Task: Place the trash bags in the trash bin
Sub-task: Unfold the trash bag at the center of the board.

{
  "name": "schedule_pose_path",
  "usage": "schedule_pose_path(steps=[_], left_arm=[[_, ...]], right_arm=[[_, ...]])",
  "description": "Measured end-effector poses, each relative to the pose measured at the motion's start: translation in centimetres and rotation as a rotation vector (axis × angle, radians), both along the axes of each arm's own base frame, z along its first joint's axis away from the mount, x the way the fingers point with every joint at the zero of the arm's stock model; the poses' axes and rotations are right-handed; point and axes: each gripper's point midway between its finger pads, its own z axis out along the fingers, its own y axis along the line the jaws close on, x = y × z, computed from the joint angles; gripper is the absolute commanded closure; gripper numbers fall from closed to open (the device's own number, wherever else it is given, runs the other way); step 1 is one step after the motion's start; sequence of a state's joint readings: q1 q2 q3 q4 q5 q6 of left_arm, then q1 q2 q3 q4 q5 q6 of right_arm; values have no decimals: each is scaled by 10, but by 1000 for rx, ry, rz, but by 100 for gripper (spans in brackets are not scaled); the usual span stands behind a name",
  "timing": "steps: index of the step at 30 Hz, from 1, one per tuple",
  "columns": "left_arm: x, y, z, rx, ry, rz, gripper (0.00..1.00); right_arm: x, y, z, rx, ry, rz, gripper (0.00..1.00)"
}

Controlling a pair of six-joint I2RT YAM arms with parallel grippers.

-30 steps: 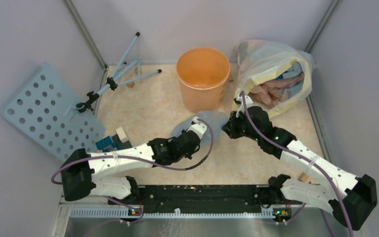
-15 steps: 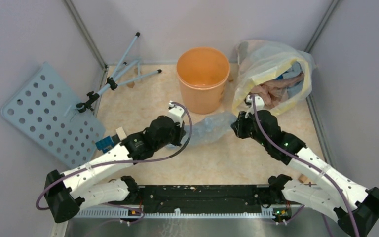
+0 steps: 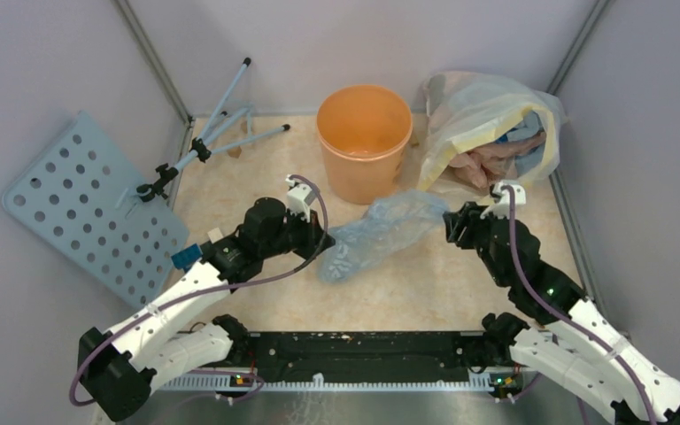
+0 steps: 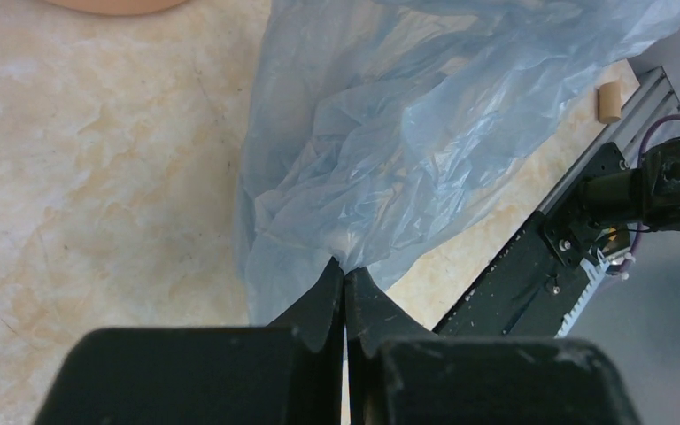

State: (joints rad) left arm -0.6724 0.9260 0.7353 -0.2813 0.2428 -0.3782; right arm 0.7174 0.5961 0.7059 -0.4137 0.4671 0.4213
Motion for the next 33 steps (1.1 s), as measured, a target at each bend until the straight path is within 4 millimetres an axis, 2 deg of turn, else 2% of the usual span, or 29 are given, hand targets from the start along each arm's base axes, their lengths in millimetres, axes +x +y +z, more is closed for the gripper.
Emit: schedule_pose_path(steps=[3, 8, 13, 17, 22, 28, 33], left_arm=[[-1, 0, -7, -12, 33, -9, 100], [-6, -4, -9, -48, 70, -51, 100], [-8, -10, 0, -115, 81, -97, 100], [-10, -13, 7, -159, 91, -122, 100], [-11, -13, 11, -186, 95, -143, 100], [-12, -12, 11, -178, 83, -160, 100], [-16, -12, 9, -169, 81, -188, 100]], right_arm=[[-4, -8, 5, 22, -32, -19, 32], [-5, -6, 5, 12, -41, 5, 23], [-9, 14, -11, 18, -12, 110, 20], [-14, 40, -41, 32, 60, 228, 20], [-14, 51, -64, 19, 136, 253, 22], [-5, 47, -71, 21, 156, 185, 22], [1, 53, -60, 53, 123, 188, 22]])
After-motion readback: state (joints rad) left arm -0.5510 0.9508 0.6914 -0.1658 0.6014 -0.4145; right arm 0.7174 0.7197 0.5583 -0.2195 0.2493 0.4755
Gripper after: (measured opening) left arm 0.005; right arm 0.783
